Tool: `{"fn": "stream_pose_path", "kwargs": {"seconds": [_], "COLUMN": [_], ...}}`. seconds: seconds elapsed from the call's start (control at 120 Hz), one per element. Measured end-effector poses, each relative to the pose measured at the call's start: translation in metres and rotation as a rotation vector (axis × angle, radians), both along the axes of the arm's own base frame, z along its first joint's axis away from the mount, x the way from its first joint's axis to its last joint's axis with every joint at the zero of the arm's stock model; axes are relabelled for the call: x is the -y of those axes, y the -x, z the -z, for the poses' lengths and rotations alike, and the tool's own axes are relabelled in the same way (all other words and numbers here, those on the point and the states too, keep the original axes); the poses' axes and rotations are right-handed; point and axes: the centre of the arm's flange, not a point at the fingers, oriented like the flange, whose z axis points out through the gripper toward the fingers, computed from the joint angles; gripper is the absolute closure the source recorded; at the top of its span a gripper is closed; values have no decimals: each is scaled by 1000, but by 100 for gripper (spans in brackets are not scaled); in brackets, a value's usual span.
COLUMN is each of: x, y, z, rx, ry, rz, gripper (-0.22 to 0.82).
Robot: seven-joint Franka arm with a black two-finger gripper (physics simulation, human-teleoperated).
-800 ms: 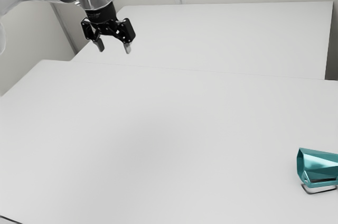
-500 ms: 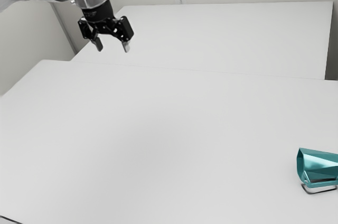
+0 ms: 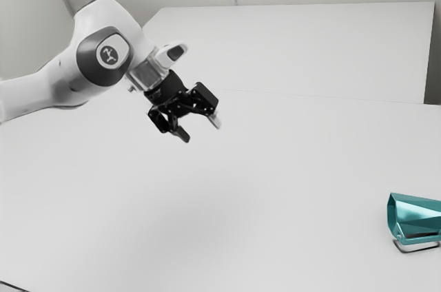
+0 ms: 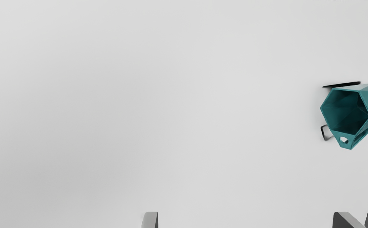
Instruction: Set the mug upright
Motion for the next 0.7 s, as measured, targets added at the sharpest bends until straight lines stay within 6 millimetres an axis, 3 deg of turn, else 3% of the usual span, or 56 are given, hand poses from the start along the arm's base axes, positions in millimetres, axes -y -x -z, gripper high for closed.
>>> {"fn": "stream_pose_path", "kwargs": {"seconds": [0.208,0.45,0.7], "x": [68,132,193], "y": [4,10,1], "z": [67,125,165], "rx": [-10,-14,56], "ry": [212,360,391], "rz": [-88,-169,-203], "gripper": [0,0,0]}}
